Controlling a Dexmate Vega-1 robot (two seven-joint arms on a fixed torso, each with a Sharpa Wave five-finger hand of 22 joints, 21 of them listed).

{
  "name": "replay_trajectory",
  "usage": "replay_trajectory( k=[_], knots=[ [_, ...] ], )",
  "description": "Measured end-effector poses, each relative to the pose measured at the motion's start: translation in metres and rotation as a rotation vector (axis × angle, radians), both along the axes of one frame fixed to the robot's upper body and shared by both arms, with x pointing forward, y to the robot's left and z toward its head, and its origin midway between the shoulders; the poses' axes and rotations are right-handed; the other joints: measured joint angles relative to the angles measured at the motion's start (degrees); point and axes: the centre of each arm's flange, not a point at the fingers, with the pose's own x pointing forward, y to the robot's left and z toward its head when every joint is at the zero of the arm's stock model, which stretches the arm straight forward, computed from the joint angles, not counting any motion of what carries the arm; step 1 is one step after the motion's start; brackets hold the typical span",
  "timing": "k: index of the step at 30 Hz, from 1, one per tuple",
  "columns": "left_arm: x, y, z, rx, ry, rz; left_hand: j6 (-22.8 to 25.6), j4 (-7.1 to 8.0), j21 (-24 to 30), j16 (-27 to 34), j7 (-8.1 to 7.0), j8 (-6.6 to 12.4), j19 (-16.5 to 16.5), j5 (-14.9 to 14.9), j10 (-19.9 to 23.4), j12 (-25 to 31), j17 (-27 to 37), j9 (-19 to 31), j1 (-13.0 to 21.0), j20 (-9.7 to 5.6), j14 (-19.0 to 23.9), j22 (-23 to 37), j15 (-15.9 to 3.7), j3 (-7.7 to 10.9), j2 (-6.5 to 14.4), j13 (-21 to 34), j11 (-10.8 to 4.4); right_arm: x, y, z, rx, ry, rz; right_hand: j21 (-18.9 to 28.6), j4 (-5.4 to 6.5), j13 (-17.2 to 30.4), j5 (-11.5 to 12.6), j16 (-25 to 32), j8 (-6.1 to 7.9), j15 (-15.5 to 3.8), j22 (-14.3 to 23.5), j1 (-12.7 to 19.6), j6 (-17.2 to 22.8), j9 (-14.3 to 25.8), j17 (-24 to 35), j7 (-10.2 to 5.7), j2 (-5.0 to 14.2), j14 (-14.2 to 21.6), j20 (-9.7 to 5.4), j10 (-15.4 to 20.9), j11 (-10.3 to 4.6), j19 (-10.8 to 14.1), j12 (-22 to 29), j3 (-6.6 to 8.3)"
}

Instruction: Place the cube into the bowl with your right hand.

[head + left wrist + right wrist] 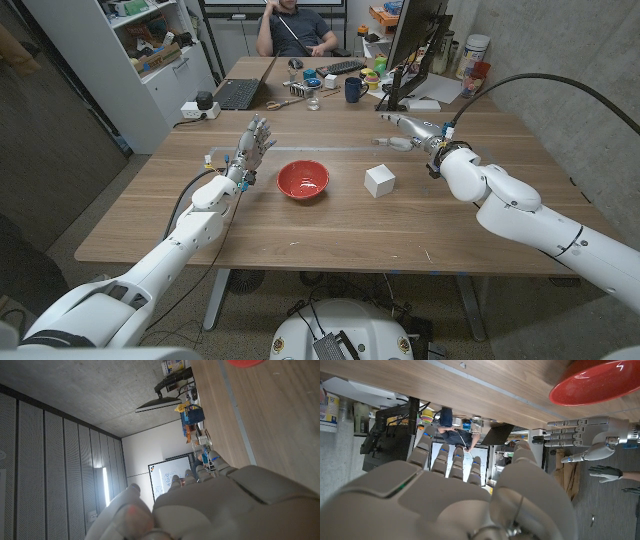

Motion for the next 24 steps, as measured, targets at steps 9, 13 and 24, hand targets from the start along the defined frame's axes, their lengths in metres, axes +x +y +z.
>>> replay_trajectory(
  k=[9,13,24],
  knots=[
    [0.0,0.0,0.0,-0.001,0.001,0.001,0.0,0.0,-0.22,0.0,0.0,0.0,0.0,0.0,-0.05,0.0,0.0,0.0,0.0,0.0,0.0,0.0,0.0,0.0,0.0,0.0,0.05,0.003,0.003,-0.004,-0.058,0.062,-0.01,-0.84,-0.78,0.0,0.22,-0.23,-0.46,-0.29,0.0,1.84,-1.73,0.0,0.0,-1.72,-1.24,-1.14,0.0,-2.55,-0.52,0.0,-0.33,-0.32],
    [0.0,0.0,0.0,0.0,0.001,0.0,0.0,0.0,-0.22,0.0,0.0,0.0,0.0,0.0,-0.21,0.0,0.0,0.0,0.0,0.0,0.0,0.0,0.0,0.0,0.0,0.0,0.21,0.004,0.005,-0.002,-0.061,0.06,-0.008,-1.1,-0.78,0.0,0.44,-0.23,-0.46,-0.01,0.0,2.14,-2.11,-0.01,0.0,-2.1,-1.54,-1.44,0.0,-2.95,-0.72,0.0,-0.33,-0.32],
    [0.0,0.0,0.0,0.0,0.002,0.001,0.0,0.0,-0.22,0.0,0.0,0.0,0.22,0.0,-0.2,0.0,0.0,0.0,0.0,0.22,0.02,0.0,-0.02,0.0,0.0,0.0,0.2,0.01,0.012,-0.008,-0.128,0.127,-0.005,-1.54,-1.02,0.29,0.71,-0.22,-0.79,-0.4,0.01,3.44,-3.77,-0.01,0.0,-3.34,-2.23,-2.45,-0.07,-5.6,-0.94,0.76,-0.66,-0.56]
  ],
)
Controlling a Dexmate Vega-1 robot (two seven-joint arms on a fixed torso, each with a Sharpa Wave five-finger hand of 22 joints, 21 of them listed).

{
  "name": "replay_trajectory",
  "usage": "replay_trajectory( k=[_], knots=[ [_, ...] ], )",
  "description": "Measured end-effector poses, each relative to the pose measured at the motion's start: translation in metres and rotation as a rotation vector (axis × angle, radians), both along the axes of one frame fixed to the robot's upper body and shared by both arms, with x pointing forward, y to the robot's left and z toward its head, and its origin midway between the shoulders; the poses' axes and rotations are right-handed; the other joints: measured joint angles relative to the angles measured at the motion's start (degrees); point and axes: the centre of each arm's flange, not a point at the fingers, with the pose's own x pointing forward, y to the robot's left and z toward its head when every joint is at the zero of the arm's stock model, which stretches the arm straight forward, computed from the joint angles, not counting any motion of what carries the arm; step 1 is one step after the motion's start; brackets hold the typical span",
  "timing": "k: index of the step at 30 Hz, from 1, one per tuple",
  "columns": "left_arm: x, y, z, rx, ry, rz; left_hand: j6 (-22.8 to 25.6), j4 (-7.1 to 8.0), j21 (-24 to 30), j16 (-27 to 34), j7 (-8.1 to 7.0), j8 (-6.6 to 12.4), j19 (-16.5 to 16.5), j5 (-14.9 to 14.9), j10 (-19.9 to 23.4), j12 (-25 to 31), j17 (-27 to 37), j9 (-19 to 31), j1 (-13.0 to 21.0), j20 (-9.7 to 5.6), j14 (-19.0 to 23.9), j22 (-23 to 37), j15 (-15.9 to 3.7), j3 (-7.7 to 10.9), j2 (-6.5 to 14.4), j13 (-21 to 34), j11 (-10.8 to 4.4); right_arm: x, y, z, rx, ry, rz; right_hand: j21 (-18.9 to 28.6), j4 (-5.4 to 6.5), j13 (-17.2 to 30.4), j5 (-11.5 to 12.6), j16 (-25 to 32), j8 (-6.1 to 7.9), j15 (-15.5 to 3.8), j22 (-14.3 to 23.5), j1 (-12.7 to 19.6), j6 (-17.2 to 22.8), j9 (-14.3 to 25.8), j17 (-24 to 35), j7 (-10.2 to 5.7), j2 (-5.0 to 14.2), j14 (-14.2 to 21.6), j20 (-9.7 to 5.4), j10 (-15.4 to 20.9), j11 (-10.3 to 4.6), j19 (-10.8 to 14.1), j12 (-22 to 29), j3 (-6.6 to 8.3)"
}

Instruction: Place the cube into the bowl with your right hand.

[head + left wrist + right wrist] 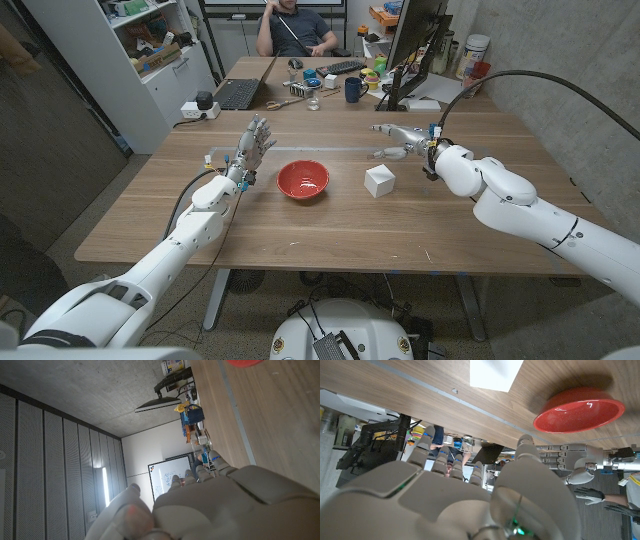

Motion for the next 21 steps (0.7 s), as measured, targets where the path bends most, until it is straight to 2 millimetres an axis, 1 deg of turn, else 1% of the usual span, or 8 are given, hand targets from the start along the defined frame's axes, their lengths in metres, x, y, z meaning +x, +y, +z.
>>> replay_trajectory(
  k=[1,4,9,11,13,21],
  knots=[
    [0.0,0.0,0.0,0.0,0.0,0.0,0.0,0.0,-0.17,0.0,0.0,0.0,0.0,0.0,0.0,0.0,0.0,0.0,0.0,0.0,0.0,0.0,0.0,0.0,0.0,0.0,0.0,0.0,0.001,0.001,0.0,-0.001,0.001,0.0,0.0,0.0,0.31,0.0,0.0,0.0,0.0,0.58,0.0,0.0,0.0,0.0,0.06,0.0,0.07,-0.12,0.1,0.07,0.0,0.0],
    [0.0,0.0,0.0,0.0,0.0,0.0,0.0,0.0,-0.22,0.0,0.0,0.0,0.0,0.0,0.0,0.0,0.0,0.0,0.0,0.0,0.0,0.0,0.0,0.0,0.0,0.0,0.0,0.002,0.002,0.0,-0.011,0.013,0.0,0.0,0.0,0.0,0.39,0.0,0.0,0.0,0.0,0.57,-0.21,0.0,0.0,-0.21,0.02,0.0,-0.14,-0.13,0.09,0.28,0.0,0.0],
    [-0.001,0.0,-0.001,-0.001,0.001,0.001,0.0,0.0,-0.22,0.0,0.0,0.0,0.0,0.0,0.0,0.0,0.0,0.0,0.0,0.0,0.0,0.0,0.0,0.0,0.0,0.0,0.0,0.005,0.004,-0.001,-0.029,0.037,0.002,0.0,0.0,0.0,0.39,0.0,0.0,0.0,0.0,1.27,-0.31,0.0,0.0,-0.31,-0.07,0.01,0.05,-0.53,-0.3,1.31,0.0,0.0],
    [-0.001,0.0,-0.001,-0.002,0.001,0.001,0.0,0.0,-0.22,0.0,0.0,0.0,0.0,0.0,0.0,0.0,0.0,0.0,0.0,0.0,0.0,0.0,0.0,0.0,0.0,0.0,0.0,0.005,0.005,0.0,-0.03,0.036,0.002,0.0,0.0,0.0,0.48,0.0,0.0,0.0,0.0,1.27,-0.32,-0.01,0.0,-0.32,-0.07,0.01,-0.33,-0.83,-0.6,1.73,0.0,0.0],
    [-0.001,0.0,-0.001,-0.001,0.001,0.001,0.0,0.06,-0.22,0.0,0.0,0.0,0.0,0.0,0.0,0.0,0.0,0.0,0.0,0.0,0.0,0.0,0.0,-0.06,0.0,0.0,0.0,0.007,0.006,-0.003,-0.046,0.065,0.002,0.0,0.0,-0.01,0.83,0.0,0.0,0.0,0.01,1.56,-0.6,-0.01,0.0,-0.6,0.22,0.01,-0.01,-1.14,-0.9,2.05,0.0,0.0],
    [-0.001,0.001,-0.002,-0.001,0.003,0.002,0.0,0.25,-0.21,0.0,0.0,0.0,0.0,0.0,0.0,0.0,0.0,0.0,0.0,0.0,0.0,0.0,0.0,-0.25,0.0,0.0,0.0,0.013,0.01,-0.007,-0.075,0.115,-0.002,0.0,0.17,-0.01,0.83,0.0,0.01,-0.32,0.01,1.85,-0.61,-0.01,0.0,-0.62,-0.05,-0.31,-0.03,-1.46,-0.62,2.02,0.0,-0.16]
  ],
)
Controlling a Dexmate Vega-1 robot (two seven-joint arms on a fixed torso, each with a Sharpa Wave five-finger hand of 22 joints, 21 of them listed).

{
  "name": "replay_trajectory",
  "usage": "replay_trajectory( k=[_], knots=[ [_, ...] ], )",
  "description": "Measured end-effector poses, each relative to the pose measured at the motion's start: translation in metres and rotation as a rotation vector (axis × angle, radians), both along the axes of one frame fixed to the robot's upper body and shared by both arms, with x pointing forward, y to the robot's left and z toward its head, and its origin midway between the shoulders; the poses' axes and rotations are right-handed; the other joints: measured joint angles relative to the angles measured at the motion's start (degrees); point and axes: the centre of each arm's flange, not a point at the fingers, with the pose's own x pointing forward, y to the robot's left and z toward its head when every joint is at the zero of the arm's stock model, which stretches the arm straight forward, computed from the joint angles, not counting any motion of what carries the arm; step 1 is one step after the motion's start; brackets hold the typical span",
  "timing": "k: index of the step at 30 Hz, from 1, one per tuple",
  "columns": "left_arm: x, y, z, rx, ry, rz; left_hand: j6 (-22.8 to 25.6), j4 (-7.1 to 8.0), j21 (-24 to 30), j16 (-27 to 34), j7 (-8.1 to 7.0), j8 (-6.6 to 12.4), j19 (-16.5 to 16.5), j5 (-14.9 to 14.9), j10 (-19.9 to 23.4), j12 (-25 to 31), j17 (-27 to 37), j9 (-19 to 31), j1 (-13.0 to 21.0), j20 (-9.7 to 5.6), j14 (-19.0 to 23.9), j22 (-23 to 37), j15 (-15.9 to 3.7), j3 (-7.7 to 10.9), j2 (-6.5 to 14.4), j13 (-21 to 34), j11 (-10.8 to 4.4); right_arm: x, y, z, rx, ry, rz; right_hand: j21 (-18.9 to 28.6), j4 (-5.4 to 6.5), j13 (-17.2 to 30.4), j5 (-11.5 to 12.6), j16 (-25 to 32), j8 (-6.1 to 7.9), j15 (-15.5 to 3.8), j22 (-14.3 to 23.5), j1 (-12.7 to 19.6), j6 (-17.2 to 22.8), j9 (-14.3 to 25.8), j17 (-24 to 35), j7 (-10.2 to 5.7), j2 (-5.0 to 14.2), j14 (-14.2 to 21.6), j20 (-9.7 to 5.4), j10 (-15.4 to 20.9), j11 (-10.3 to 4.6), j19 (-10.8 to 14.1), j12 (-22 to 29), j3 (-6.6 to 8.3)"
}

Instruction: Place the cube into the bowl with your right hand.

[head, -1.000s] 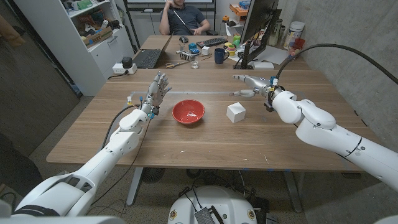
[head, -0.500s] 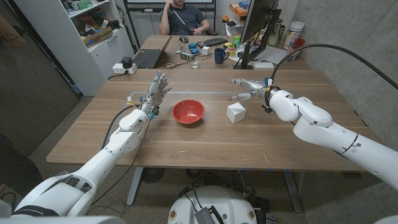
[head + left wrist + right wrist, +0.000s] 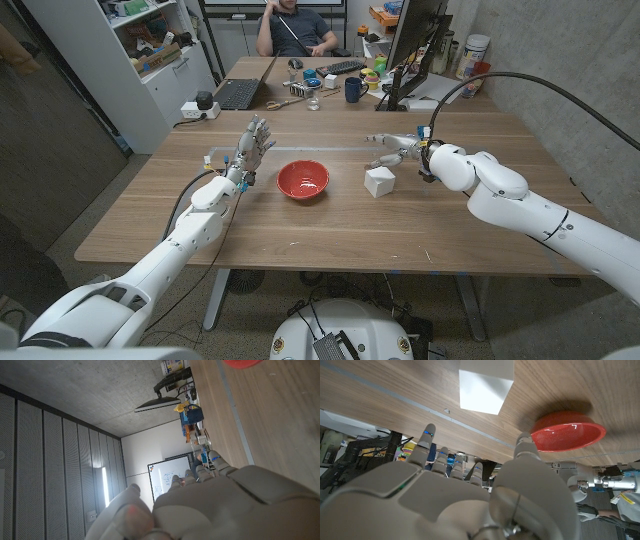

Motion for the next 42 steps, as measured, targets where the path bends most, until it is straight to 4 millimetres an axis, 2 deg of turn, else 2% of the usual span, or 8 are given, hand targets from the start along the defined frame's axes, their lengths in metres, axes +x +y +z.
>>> replay_trajectory(
  k=[20,28,40,42],
  knots=[
    [0.004,0.002,0.001,0.002,0.007,0.002,0.0,-0.23,-0.22,0.0,0.0,0.0,0.0,0.0,0.0,0.0,0.0,0.0,0.0,0.0,-0.11,0.0,0.11,-0.24,0.0,0.0,0.0,0.017,0.002,-0.008,-0.055,0.095,-0.023,-0.39,0.24,-0.01,0.0,0.0,0.01,0.0,0.0,0.7,0.01,0.0,0.13,0.0,-0.1,0.01,0.2,-0.71,-0.08,1.03,0.0,-0.24],
    [0.006,0.002,0.002,0.004,0.01,0.002,0.0,-0.23,-0.22,0.0,0.0,0.0,0.0,0.0,0.0,0.0,0.0,0.0,0.0,0.0,-0.11,0.0,0.11,-0.23,0.0,0.0,0.0,0.022,0.002,-0.011,-0.075,0.144,-0.033,-0.39,0.29,-0.01,0.45,0.0,0.01,0.32,0.0,0.7,-1.35,-0.01,0.12,0.1,-0.09,-0.3,0.21,-1.42,-0.19,1.42,0.0,-0.55],
    [0.007,0.002,0.003,0.006,0.012,0.002,0.0,-0.23,-0.22,0.0,0.0,0.0,0.0,0.0,0.0,0.0,0.0,0.0,0.0,0.0,-0.11,0.28,0.11,-0.23,0.0,0.0,0.0,0.027,0.004,-0.013,-0.095,0.188,-0.039,-1.01,0.17,-0.01,0.45,0.28,0.01,-0.44,-0.24,1.81,-1.43,0.26,0.12,0.01,0.15,-0.16,0.4,-1.51,-0.27,1.64,0.01,-0.65],
    [0.007,0.003,0.002,0.006,0.014,0.003,0.0,-0.23,-0.22,0.0,0.0,0.0,0.0,0.0,0.0,0.0,0.0,0.0,0.0,0.0,-0.11,0.3,0.11,-0.23,0.0,0.0,0.0,0.028,0.005,-0.014,-0.101,0.203,-0.039,-1.01,0.17,-0.01,0.45,0.28,0.01,-0.52,-0.28,1.99,-1.43,0.28,0.02,0.01,0.34,-0.07,0.03,-1.51,-0.27,2.01,0.01,-0.65]
  ],
)
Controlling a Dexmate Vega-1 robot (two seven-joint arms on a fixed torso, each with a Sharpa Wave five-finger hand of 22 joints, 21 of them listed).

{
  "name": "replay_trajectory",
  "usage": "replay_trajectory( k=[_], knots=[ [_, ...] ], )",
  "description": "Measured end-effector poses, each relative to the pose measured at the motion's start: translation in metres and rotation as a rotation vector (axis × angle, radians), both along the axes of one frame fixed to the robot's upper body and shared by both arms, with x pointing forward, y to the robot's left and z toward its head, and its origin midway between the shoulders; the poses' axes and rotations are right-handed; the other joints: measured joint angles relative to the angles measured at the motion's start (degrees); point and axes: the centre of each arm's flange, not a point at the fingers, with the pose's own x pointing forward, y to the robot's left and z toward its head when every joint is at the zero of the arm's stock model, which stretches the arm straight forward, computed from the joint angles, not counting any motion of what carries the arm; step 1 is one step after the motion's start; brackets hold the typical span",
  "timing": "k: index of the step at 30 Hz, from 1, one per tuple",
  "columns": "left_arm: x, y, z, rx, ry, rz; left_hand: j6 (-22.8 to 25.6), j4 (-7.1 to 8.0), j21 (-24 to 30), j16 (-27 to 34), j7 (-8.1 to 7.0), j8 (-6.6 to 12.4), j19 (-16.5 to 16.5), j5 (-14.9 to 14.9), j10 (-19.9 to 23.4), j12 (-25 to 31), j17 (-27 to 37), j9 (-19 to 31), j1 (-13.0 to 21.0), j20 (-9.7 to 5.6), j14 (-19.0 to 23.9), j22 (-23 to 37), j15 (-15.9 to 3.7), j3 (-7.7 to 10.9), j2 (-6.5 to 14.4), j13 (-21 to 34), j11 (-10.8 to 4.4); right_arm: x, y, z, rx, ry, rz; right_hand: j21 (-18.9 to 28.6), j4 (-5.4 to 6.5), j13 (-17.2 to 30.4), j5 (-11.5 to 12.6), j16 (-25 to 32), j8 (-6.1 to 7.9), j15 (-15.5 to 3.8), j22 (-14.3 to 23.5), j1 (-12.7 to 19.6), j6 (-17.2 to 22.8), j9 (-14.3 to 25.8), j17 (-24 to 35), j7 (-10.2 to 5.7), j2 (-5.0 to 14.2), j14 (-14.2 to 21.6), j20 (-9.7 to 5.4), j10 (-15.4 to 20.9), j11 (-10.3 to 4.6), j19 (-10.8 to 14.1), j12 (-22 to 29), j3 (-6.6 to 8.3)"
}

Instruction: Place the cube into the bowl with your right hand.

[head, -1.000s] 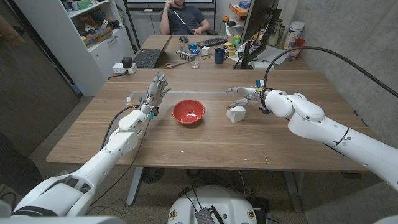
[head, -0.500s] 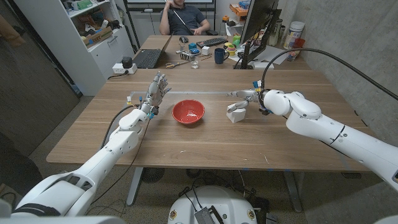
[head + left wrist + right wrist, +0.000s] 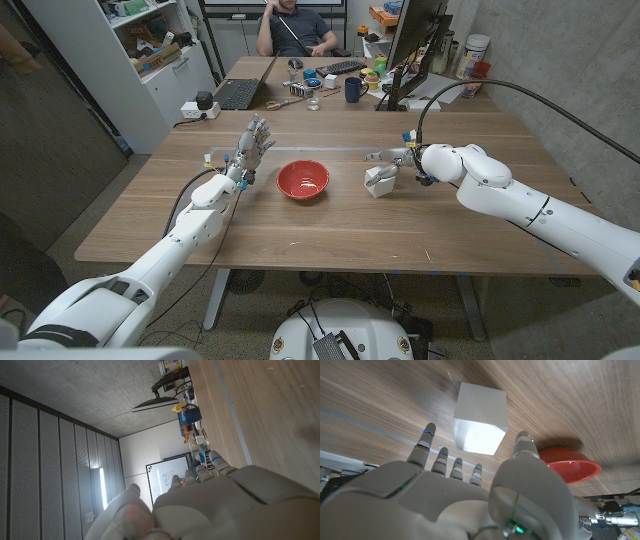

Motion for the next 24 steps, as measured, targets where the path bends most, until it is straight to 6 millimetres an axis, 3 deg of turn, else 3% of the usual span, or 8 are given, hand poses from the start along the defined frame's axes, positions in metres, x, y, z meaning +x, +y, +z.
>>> replay_trajectory(
  k=[4,8,16,19,24],
  knots=[
    [0.0,0.0,0.0,0.001,0.001,0.0,0.0,0.0,-0.2,0.0,0.0,0.0,0.0,0.0,0.0,0.0,0.0,0.0,0.0,0.0,0.0,0.0,0.0,0.0,0.0,0.0,0.0,0.001,0.0,-0.001,-0.006,0.019,-0.005,0.0,0.0,0.0,0.33,0.0,0.27,-0.4,0.0,0.87,0.0,0.0,-0.05,0.0,0.5,0.44,0.16,0.0,0.0,0.67,0.33,0.0],
    [0.001,0.001,0.0,0.001,0.003,-0.001,0.0,0.0,-0.41,0.0,0.0,0.0,0.0,0.0,0.0,0.0,0.0,0.0,0.0,0.0,0.0,0.0,0.0,0.0,0.0,0.0,0.0,0.003,0.001,-0.002,-0.012,0.039,-0.009,0.0,-0.24,-0.1,0.55,0.0,0.69,-0.87,0.0,2.75,0.44,-0.01,-0.05,0.0,1.34,1.32,0.0,-0.15,-0.48,2.92,0.33,0.24],
    [0.002,0.001,0.0,0.0,0.004,-0.001,0.0,0.0,-0.41,0.0,0.0,0.0,0.0,0.0,0.0,0.0,0.0,0.0,0.0,0.0,0.0,-0.01,0.0,0.0,0.0,0.0,0.0,0.006,0.0,-0.004,-0.017,0.085,-0.013,2.05,-0.64,-0.14,0.55,0.4,0.71,-3.02,0.0,9.57,1.19,-0.01,-0.04,-0.14,2.58,4.71,-0.28,-1.27,-2.99,13.51,0.33,0.73],
    [0.002,0.001,0.0,0.0,0.004,-0.002,0.06,0.0,-0.41,0.0,-0.06,0.0,0.0,0.0,0.0,0.0,0.0,0.0,0.0,0.0,0.0,-0.01,0.0,0.0,0.0,0.0,0.0,0.008,0.001,-0.003,-0.021,0.096,-0.016,2.79,-0.97,-0.14,0.55,0.63,0.71,-4.51,0.0,12.99,1.78,0.03,0.05,-0.11,3.63,6.52,-1.94,-1.07,-4.15,17.67,0.56,1.31],
    [0.002,0.001,0.0,-0.001,0.004,-0.002,0.23,0.17,-0.41,0.0,-0.23,0.0,0.0,0.0,0.0,0.0,0.0,0.0,0.0,0.0,0.0,-0.01,0.0,-0.17,0.0,0.0,0.0,0.011,0.001,-0.002,-0.025,0.108,-0.022,4.21,-0.95,-0.13,-0.2,1.28,0.84,-6.32,0.08,17.38,2.39,0.27,0.24,-0.11,4.98,10.61,-6.93,-0.18,-5.98,23.52,0.77,1.77]
  ],
)
